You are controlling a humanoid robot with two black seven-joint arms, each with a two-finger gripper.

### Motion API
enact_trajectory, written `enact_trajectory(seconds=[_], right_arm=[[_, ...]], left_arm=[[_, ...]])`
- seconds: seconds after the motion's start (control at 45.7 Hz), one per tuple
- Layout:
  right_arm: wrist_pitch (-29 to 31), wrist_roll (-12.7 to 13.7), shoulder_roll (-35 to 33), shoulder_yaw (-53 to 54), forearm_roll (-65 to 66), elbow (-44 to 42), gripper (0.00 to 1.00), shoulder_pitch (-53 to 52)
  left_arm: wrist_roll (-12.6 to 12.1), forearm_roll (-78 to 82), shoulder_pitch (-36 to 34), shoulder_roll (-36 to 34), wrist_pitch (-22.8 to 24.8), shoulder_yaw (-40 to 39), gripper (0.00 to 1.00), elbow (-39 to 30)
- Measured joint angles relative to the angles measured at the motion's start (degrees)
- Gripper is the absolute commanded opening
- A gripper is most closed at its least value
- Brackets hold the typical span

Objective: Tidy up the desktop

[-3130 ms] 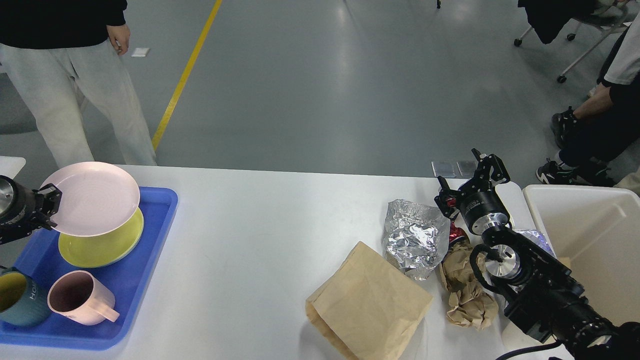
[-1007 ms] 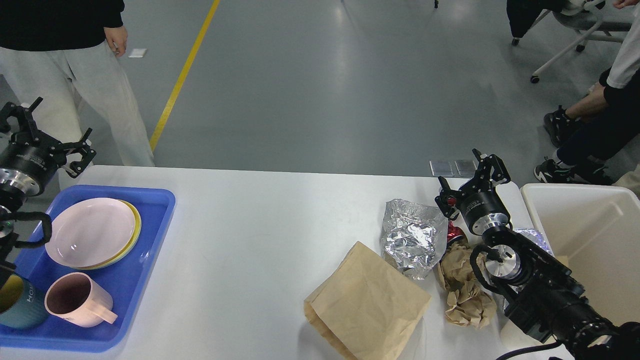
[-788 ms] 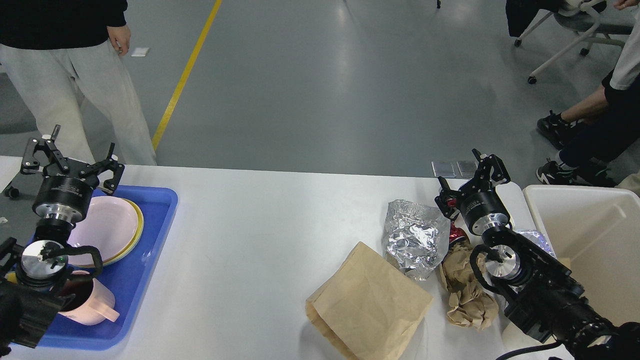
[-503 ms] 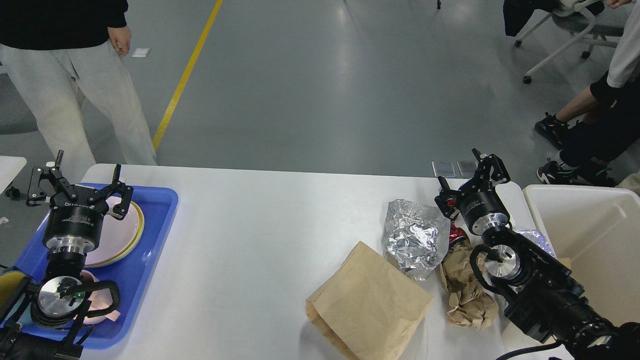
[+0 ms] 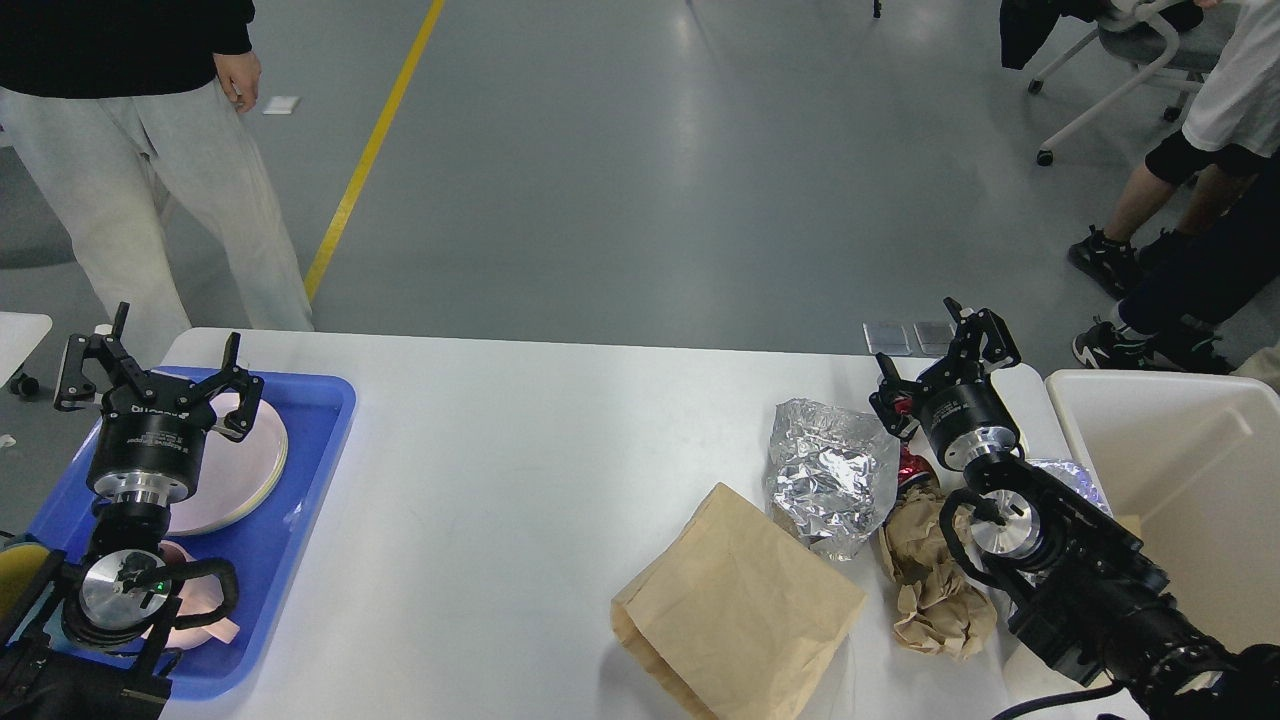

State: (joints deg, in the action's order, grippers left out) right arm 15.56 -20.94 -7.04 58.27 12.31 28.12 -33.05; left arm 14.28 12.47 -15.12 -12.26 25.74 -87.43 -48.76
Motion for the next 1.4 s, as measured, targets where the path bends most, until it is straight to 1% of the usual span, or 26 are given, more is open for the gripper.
enact_trajectory(seconds=[0.044, 0.109, 0.263, 0.46, 0.547, 0.766, 1.401], right_arm=[[0.00, 0.00, 0.00, 0.00, 0.00, 0.00, 1.00, 0.00], [0.00, 0.00, -0.01, 0.00, 0.00, 0.00, 1.00, 0.00], [0.00, 0.00, -0.04, 0.00, -0.01, 0.00, 1.00, 0.00], [0.00, -0.04, -0.01, 0.00, 0.00, 0.00, 1.00, 0.00], [0.00, -0.04, 0.00, 0.00, -0.01, 0.00, 1.00, 0.00], [0.00, -0.03, 0.01, 0.00, 0.00, 0.00, 1.00, 0.00], [0.00, -0.01, -0.01, 0.00, 0.00, 0.00, 1.00, 0.00]], left_arm=[[-0.11, -0.33, -0.34, 0.52, 1.72, 0.02, 0.96, 1.92], [-0.11, -0.45, -0.65, 1.68, 3.07, 0.12, 0.96, 3.19], [-0.63, -0.29, -2.30, 2.84, 3.56, 3.04, 0.96, 4.08], [-0.34, -0.73, -5.24, 3.90, 3.74, 6.69, 0.96, 6.46], [0.23, -0.87, -5.44, 4.00, 5.01, 8.79, 0.96, 8.26], [0.16, -1.07, -5.64, 3.72, 8.06, 9.11, 0.97, 9.79], [0.13, -1.04, -5.54, 3.74, 8.71, 9.30, 0.97, 10.09]])
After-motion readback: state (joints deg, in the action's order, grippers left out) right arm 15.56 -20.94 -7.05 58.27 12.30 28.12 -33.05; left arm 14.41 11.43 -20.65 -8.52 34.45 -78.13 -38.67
